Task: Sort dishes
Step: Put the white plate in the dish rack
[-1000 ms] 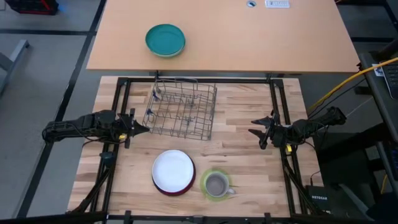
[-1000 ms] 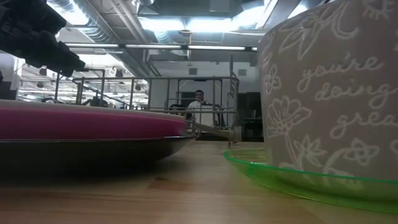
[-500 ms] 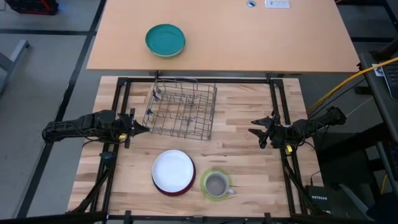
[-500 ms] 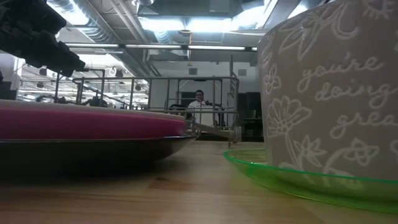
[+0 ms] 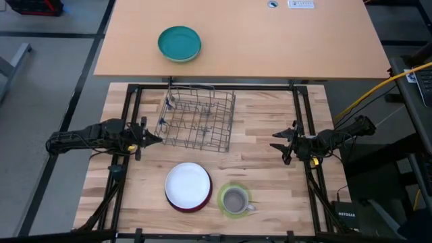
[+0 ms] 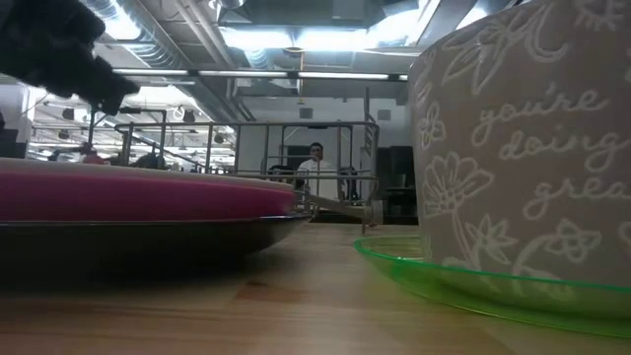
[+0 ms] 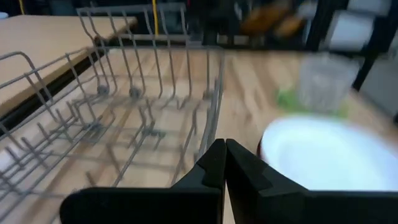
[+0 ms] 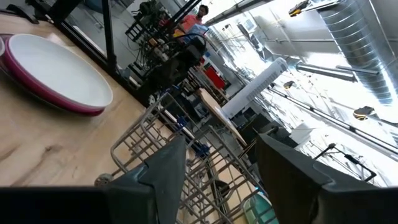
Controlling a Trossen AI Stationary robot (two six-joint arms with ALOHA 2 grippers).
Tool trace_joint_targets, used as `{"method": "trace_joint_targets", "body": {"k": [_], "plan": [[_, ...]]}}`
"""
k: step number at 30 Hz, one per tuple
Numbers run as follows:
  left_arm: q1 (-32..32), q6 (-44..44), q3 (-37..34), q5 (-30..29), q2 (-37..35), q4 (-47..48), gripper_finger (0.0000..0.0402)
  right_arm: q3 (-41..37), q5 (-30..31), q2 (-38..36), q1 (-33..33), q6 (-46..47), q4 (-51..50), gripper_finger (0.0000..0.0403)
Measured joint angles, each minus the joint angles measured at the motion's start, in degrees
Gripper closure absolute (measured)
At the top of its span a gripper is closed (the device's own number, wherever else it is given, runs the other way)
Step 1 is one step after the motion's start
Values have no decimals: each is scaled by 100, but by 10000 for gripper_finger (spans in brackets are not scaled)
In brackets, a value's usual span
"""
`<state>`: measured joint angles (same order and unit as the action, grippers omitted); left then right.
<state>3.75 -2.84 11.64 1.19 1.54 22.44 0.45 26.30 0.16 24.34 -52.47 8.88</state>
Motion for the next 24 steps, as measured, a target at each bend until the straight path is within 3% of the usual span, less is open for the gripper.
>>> {"method": "trace_joint_targets", "body": {"k": [4,9,13,19,24], "plan": [[0,-1239,-1,-12,0,-1047,400,2,-46,0,2,2,1,205],[0,-2076,0,-34,-2,-2262,400,1,-44,0,1,1,2,205],[0,-2401,4,-35,4,-2486,400,2,-43,0,2,-23,60,205],[0,-3950,2,-36,289,-2891,400,2,-46,9,2,204,39,205],[-2,-3879,2,267,1074,-4186,400,2,-47,11,2,339,25,205]]}}
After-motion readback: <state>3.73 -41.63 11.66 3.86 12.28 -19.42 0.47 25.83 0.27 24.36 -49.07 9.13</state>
